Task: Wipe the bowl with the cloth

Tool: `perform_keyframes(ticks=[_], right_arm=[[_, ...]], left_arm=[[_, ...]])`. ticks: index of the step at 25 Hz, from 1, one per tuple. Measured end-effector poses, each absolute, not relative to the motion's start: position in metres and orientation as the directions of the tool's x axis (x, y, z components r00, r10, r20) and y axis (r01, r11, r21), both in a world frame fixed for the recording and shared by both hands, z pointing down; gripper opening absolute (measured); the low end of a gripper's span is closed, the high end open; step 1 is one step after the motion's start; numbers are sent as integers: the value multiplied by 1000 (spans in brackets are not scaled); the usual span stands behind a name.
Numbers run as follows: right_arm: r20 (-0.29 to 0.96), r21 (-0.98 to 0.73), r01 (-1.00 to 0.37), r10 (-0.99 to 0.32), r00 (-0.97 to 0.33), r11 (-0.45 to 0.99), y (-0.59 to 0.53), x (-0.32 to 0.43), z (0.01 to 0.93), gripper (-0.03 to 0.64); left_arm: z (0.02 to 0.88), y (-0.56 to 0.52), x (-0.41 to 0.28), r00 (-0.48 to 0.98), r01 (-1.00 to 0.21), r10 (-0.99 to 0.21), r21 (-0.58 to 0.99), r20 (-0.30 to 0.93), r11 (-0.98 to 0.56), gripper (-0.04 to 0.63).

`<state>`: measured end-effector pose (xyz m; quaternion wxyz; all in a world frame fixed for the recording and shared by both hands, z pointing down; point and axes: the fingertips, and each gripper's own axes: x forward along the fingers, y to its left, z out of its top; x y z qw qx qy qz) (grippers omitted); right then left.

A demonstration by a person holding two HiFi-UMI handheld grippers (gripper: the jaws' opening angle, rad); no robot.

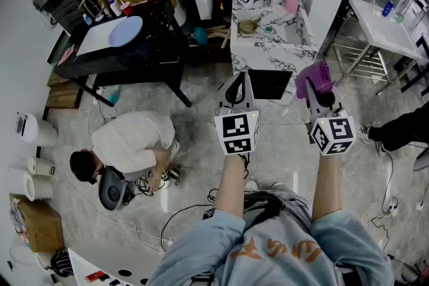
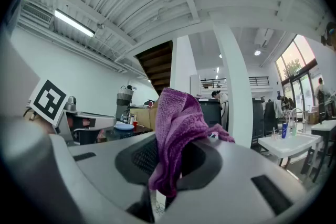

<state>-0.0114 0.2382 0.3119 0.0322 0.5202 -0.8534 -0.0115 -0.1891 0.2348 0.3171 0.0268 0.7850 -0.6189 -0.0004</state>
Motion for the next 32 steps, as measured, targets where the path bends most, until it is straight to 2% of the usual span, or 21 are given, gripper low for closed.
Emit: perform_keyframes(ticks=[32], right_arm=[[22,107,-872,-878,-479,478,198,-29,284,81]], left_arm=[[303,198,-218,222,-969,-975,109,3,-220,22]])
